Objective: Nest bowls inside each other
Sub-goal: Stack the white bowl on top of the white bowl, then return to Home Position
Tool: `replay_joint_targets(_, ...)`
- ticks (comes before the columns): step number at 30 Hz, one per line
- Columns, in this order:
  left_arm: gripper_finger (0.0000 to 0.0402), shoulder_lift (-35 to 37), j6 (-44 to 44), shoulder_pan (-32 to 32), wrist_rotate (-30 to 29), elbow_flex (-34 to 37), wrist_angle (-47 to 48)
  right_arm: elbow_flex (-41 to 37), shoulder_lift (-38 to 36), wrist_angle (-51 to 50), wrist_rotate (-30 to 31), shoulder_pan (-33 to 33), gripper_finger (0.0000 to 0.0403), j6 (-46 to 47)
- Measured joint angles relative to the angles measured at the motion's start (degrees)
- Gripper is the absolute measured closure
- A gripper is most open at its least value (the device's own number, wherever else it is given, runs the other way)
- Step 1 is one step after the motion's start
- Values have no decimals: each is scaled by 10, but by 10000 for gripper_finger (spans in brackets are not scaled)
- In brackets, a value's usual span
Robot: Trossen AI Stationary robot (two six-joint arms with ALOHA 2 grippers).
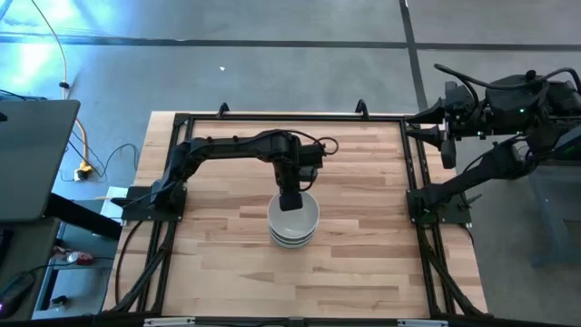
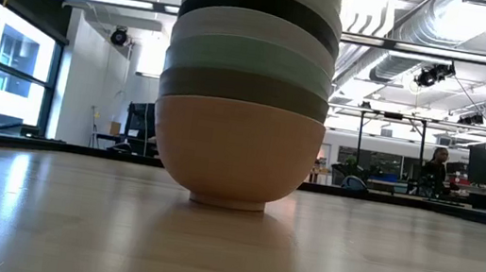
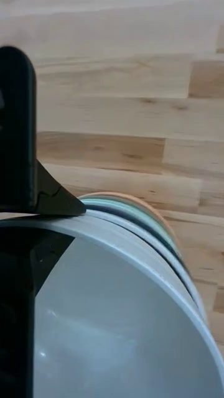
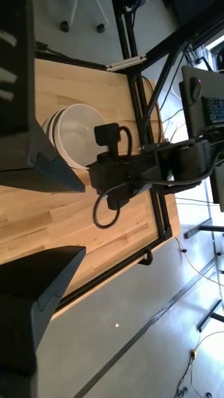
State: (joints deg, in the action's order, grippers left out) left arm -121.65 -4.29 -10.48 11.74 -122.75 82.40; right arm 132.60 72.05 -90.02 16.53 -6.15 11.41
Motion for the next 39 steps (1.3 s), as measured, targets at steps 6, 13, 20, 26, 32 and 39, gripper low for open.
replay_joint_targets(6, 401, -16, 2, 6, 0, 0, 3, 0, 0, 0, 0, 0, 261, 1)
replay_joint_targets(13, 401, -22, 9, 12, 3, 0, 0, 0, 0, 0, 0, 0, 261, 2)
replay_joint_targets(20, 380, -24, 5, 12, -2, -8, 4, 0, 0, 0, 0, 0, 261, 2)
replay_joint_targets(26, 322, -24, 5, 12, 9, -27, 4, 0, 0, 0, 0, 0, 261, 1)
replay_joint_targets(32, 263, -24, 4, 12, 13, -55, 8, 0, 0, 0, 0, 0, 261, 1)
replay_joint_targets(39, 246, -24, -6, 16, 9, -97, 49, 0, 0, 0, 0, 0, 261, 1)
